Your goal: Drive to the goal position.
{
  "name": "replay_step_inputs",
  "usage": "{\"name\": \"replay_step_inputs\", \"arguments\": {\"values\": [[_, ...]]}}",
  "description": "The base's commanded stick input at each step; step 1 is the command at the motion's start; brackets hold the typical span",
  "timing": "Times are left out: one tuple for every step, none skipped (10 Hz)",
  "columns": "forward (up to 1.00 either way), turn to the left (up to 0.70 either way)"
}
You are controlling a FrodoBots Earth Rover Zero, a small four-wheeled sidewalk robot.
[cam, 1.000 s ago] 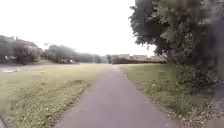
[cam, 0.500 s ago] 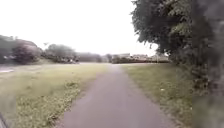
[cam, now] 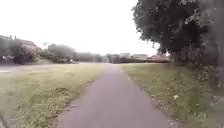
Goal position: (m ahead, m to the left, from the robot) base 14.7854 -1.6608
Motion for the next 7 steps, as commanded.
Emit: {"name": "replay_step_inputs", "arguments": {"values": [[1.00,0.00],[1.00,0.00],[1.00,0.00],[1.00,0.00],[1.00,0.00],[1.00,0.00],[1.00,0.00]]}}
